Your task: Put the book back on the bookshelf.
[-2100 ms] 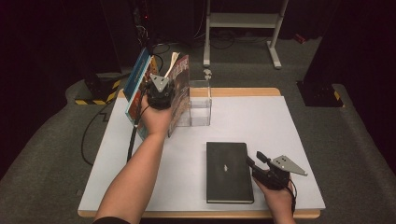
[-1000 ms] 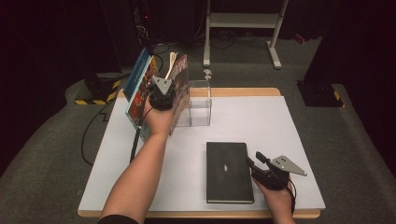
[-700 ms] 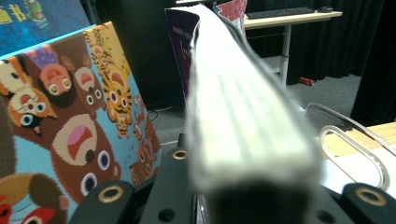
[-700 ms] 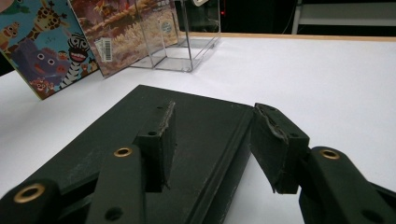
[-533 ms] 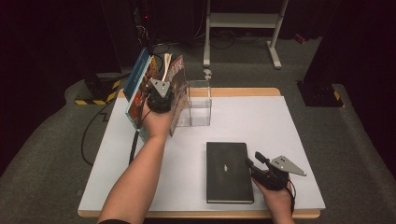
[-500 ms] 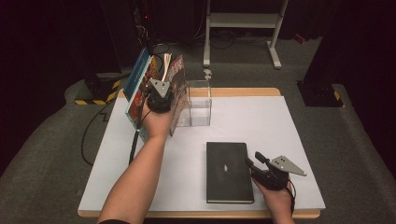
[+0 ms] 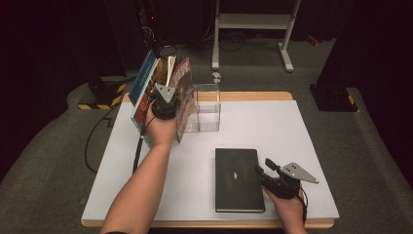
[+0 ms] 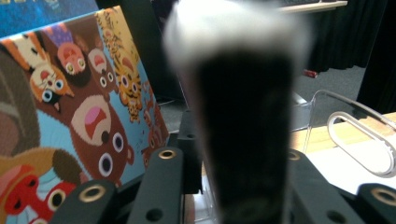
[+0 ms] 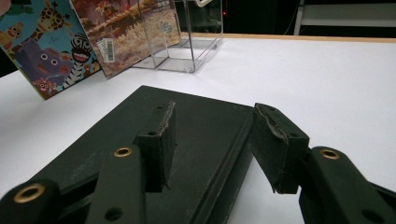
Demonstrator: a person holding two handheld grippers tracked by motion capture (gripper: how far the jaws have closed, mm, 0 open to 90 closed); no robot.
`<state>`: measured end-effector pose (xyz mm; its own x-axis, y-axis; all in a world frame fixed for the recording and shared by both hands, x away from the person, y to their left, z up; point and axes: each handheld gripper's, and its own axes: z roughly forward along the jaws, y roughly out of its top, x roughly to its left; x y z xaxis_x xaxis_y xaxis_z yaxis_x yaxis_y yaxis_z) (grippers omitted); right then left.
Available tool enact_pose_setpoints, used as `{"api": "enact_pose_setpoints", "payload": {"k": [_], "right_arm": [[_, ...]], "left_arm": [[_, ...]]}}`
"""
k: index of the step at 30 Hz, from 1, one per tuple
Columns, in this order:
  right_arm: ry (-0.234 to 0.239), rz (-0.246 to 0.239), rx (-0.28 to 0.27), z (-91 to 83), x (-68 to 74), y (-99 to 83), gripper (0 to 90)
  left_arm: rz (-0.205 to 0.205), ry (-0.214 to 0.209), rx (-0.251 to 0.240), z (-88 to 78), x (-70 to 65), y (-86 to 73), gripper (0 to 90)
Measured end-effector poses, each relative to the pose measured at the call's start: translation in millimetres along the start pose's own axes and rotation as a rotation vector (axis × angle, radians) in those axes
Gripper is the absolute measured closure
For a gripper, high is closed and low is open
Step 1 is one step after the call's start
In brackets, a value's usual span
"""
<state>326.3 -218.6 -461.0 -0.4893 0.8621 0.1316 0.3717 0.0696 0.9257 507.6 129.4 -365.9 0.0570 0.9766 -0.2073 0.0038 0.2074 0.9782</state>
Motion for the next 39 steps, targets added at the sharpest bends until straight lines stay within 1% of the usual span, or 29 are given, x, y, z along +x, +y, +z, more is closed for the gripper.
{"api": "enact_pose_setpoints", "payload": {"k": [3,7,8,12,14,15,18,20,21,24,26,30,32,36,39], "right_arm": [[0.000,-0.002,0.001,0.4,0.4,0.1,49.8],[0.000,-0.003,0.003,0.6,0.9,-0.1,49.8],[0.001,-0.003,0.002,0.6,1.0,-0.1,49.8],[0.003,-0.004,0.004,1.3,1.5,-0.3,49.8],[0.004,-0.006,0.004,1.2,2.1,-0.2,49.7],[0.004,-0.006,0.004,1.3,2.3,-0.2,49.7],[0.005,-0.006,0.004,1.5,2.5,-0.2,49.7],[0.005,-0.006,0.005,1.7,2.6,-0.3,49.7],[0.005,-0.007,0.005,1.8,2.7,-0.3,49.7],[0.007,-0.007,0.007,2.4,3.4,-0.4,49.7],[0.008,-0.011,0.007,2.8,4.0,-0.4,49.7],[0.009,-0.012,0.005,2.6,4.9,-0.2,49.7],[0.009,-0.012,0.006,2.6,5.1,-0.2,49.7],[0.011,-0.012,0.009,3.4,5.6,-0.4,49.7],[0.012,-0.013,0.009,3.6,6.1,-0.4,49.7]], "left_arm": [[-0.003,0.004,-0.002,-0.4,1.0,-0.5,69.3],[0.014,0.019,0.007,-1.6,2.3,-1.8,66.3],[0.012,0.026,0.003,-2.0,2.2,-2.0,64.5],[0.026,0.041,0.001,-4.0,1.4,-3.9,57.3],[0.022,0.045,0.002,-4.5,1.3,-4.2,55.1],[0.032,0.048,-0.002,-5.3,1.0,-4.5,54.4],[0.033,0.050,0.003,-6.2,1.6,-4.4,52.1],[0.032,0.054,0.009,-7.0,1.9,-5.1,51.4],[0.039,0.057,0.017,-7.9,2.1,-5.3,50.8],[0.044,0.060,0.018,-10.8,1.5,-6.4,49.8],[0.055,0.062,0.024,-12.6,1.2,-7.6,49.6],[0.050,0.067,0.021,-14.9,1.0,-8.8,49.4],[0.055,0.063,0.023,-16.4,1.0,-9.4,49.4],[0.051,0.063,0.024,-18.5,0.9,-10.1,48.8],[0.047,0.057,0.015,-20.2,-0.4,-10.5,49.0]]}}
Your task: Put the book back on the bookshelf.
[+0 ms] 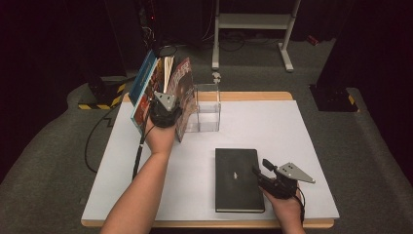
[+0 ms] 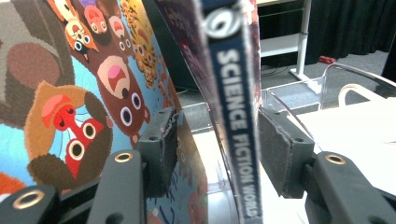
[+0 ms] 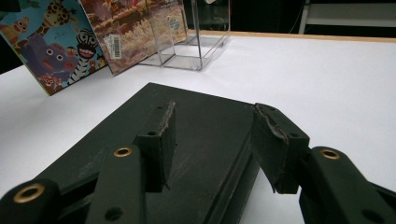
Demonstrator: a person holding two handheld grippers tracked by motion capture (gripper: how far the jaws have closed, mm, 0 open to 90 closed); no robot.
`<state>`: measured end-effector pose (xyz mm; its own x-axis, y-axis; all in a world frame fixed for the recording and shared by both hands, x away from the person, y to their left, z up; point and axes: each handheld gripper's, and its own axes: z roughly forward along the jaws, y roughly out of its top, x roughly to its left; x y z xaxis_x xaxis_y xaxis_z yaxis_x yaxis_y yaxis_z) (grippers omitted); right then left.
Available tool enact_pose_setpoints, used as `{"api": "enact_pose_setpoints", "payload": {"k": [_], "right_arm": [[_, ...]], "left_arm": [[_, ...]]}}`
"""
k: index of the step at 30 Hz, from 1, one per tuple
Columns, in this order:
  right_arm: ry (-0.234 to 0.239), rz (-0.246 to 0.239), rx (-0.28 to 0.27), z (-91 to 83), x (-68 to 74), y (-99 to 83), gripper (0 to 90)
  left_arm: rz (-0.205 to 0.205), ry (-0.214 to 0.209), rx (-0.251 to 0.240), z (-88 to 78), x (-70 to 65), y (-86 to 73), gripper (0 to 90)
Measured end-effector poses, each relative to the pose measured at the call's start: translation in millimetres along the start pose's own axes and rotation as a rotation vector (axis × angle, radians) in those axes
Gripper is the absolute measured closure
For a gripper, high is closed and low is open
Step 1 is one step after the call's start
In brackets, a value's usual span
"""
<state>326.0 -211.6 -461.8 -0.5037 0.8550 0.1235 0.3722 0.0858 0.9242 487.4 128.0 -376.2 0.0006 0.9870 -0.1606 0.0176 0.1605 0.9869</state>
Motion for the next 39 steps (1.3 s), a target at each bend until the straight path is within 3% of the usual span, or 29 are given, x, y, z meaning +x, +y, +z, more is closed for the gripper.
{"api": "enact_pose_setpoints", "payload": {"k": [3,13,39], "right_arm": [[0.000,0.000,0.000,0.0,0.0,-0.1,49.7],[0.000,-0.001,0.002,0.6,0.9,-0.4,49.7],[0.001,-0.007,0.001,0.2,1.8,-0.1,49.7]], "left_arm": [[-0.007,-0.001,-0.003,-1.7,-0.2,0.4,53.2],[-0.031,-0.001,-0.015,-6.5,-1.2,3.9,55.0],[-0.035,-0.006,-0.027,-24.9,0.9,6.1,57.0]]}}
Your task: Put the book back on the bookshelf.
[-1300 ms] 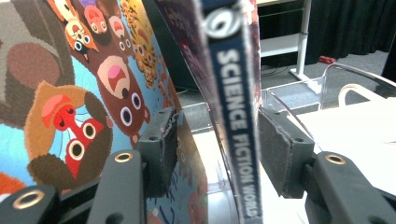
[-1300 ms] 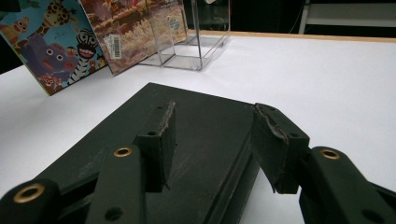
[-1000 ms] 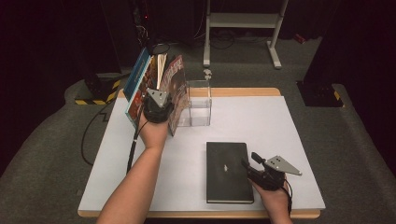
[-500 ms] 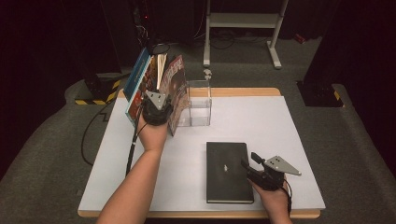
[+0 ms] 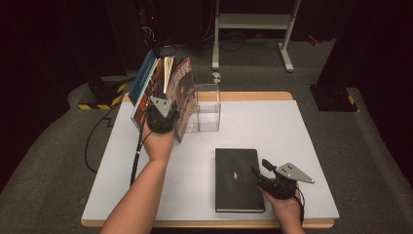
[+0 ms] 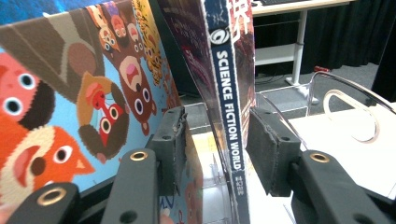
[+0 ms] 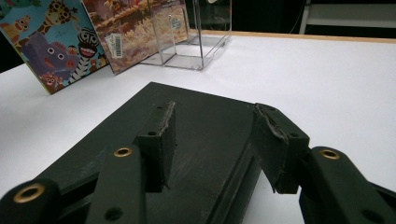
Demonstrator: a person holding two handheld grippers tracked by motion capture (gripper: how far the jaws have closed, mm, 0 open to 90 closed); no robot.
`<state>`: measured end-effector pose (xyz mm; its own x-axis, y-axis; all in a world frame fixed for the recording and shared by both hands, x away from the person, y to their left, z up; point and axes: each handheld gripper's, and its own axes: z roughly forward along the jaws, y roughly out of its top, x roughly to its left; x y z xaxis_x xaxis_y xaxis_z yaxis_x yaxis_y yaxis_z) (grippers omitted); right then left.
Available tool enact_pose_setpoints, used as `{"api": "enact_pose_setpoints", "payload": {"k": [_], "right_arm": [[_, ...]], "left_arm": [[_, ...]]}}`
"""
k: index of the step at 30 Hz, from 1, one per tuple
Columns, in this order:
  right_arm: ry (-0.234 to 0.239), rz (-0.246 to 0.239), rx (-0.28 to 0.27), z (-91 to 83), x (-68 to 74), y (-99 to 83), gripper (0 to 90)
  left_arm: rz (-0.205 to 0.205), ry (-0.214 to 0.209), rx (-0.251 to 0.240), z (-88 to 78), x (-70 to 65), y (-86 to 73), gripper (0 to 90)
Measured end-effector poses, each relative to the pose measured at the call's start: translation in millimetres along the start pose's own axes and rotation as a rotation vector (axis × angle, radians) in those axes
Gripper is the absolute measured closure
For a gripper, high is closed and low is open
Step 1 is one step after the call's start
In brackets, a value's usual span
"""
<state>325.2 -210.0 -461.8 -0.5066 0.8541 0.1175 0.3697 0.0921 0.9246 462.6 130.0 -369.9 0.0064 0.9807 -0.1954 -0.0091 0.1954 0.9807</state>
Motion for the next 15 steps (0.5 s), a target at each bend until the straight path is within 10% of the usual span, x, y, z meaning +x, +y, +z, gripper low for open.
{"api": "enact_pose_setpoints", "payload": {"k": [15], "right_arm": [[0.001,-0.001,0.001,-0.1,0.2,-0.1,49.7]], "left_arm": [[-0.022,-0.024,0.007,-10.9,2.3,-2.3,56.9]]}}
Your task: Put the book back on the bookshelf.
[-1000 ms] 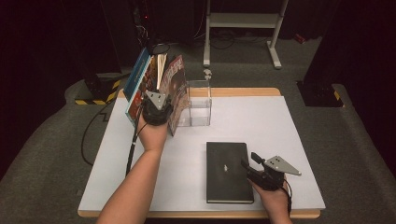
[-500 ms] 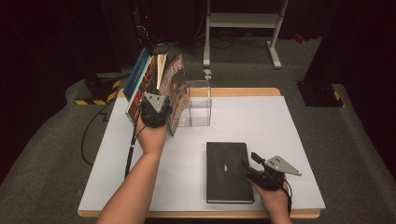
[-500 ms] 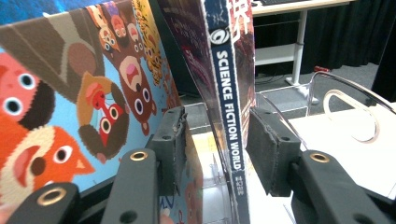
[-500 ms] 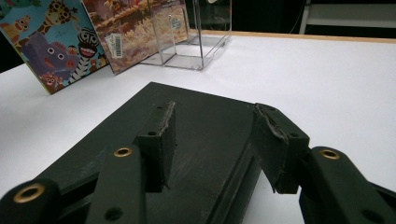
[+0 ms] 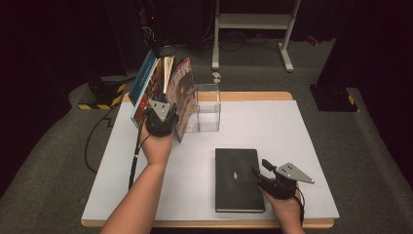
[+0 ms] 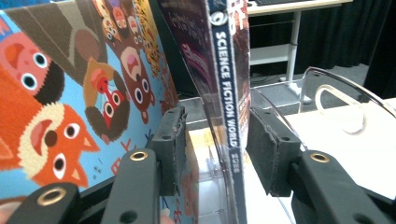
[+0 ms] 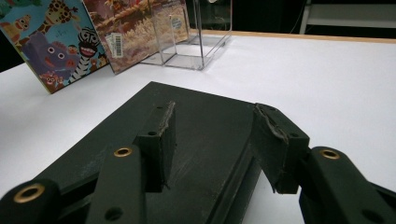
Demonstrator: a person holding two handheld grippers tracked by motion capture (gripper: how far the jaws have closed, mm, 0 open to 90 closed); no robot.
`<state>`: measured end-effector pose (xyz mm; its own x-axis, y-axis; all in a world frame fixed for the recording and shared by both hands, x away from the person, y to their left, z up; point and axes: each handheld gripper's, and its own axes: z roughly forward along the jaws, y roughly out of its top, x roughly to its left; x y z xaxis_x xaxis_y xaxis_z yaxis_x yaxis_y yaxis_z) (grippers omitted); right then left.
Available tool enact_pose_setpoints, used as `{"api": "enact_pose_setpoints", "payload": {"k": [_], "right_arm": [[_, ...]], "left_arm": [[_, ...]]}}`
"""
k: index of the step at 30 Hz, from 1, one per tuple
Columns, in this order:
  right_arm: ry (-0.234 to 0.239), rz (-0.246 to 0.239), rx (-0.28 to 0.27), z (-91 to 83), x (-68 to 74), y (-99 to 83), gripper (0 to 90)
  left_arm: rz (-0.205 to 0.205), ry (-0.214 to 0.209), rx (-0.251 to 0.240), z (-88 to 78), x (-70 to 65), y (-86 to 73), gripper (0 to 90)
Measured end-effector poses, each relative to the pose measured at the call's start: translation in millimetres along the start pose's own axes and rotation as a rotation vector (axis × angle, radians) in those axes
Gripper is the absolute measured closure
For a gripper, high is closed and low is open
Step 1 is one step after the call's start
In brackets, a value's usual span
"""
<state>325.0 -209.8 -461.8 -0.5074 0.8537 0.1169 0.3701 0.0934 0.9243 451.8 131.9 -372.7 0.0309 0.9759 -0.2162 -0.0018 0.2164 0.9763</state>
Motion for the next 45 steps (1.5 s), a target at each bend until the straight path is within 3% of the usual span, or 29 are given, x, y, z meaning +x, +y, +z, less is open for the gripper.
{"api": "enact_pose_setpoints", "payload": {"k": [12,25,32,36,42,45], "right_arm": [[0.000,-0.001,0.002,0.2,0.0,-0.4,49.7],[-0.001,-0.004,0.004,0.5,0.2,-1.1,49.7],[-0.002,-0.004,0.009,1.3,0.9,-1.6,49.7],[-0.002,-0.006,0.010,1.3,1.1,-1.8,49.7],[-0.001,-0.011,0.014,1.8,2.0,-2.4,49.7],[-0.001,-0.012,0.015,2.1,2.1,-2.7,49.7]], "left_arm": [[-0.012,-0.014,0.005,-10.5,3.3,-2.7,56.9],[-0.019,-0.078,0.024,-37.2,9.5,-11.1,55.6],[-0.020,-0.143,0.055,-57.5,17.9,-20.0,50.3],[-0.026,-0.203,0.094,-69.5,20.6,-28.9,47.2],[0.006,-0.294,0.181,-85.0,21.7,-47.6,40.2],[0.024,-0.310,0.191,-89.4,21.6,-53.9,38.3]]}}
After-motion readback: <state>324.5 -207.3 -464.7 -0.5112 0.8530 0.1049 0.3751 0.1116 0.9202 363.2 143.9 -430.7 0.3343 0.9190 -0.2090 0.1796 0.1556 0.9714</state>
